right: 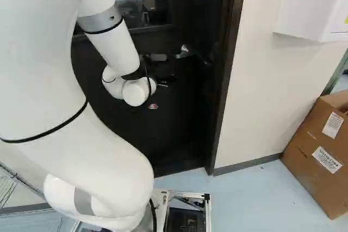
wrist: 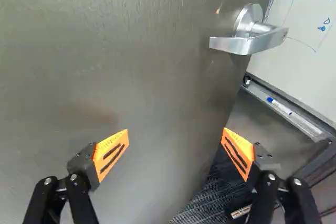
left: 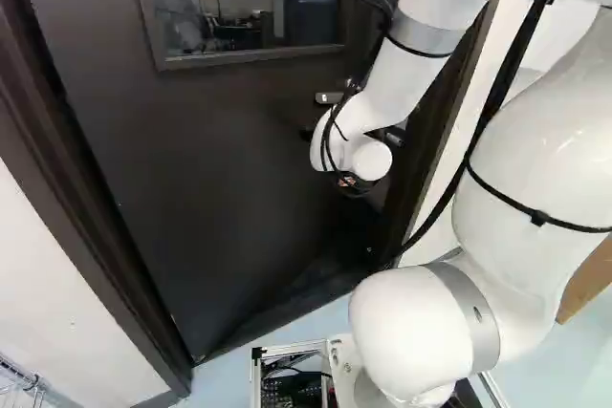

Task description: Open the door and move inside

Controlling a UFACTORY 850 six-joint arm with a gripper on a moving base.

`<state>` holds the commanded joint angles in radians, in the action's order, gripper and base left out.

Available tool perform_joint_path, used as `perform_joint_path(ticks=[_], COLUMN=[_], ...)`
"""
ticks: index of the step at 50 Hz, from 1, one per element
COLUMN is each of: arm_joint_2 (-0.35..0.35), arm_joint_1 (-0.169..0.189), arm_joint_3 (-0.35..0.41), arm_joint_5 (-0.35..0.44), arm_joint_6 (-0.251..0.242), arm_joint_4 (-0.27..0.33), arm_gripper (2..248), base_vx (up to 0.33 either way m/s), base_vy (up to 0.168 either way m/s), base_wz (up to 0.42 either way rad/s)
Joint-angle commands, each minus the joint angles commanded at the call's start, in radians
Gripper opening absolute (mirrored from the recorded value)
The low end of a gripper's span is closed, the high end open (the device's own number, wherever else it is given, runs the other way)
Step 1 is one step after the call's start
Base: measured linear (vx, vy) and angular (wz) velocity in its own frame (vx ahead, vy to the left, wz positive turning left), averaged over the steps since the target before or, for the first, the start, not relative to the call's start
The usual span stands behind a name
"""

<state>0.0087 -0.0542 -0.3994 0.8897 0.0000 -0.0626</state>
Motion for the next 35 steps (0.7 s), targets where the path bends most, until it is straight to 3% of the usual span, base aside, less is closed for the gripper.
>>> perform_joint_path(ticks=[35], arm_joint_2=[-0.015], arm_joint_1=[-0.112], arm_joint_3=[-0.016], arm_joint_5=[-0.034], arm_joint_6=[0.0], arm_joint_4=[-0.128], arm_gripper=[247], base_vx=[0.0], base_vy=[0.0], base_wz=[0.0])
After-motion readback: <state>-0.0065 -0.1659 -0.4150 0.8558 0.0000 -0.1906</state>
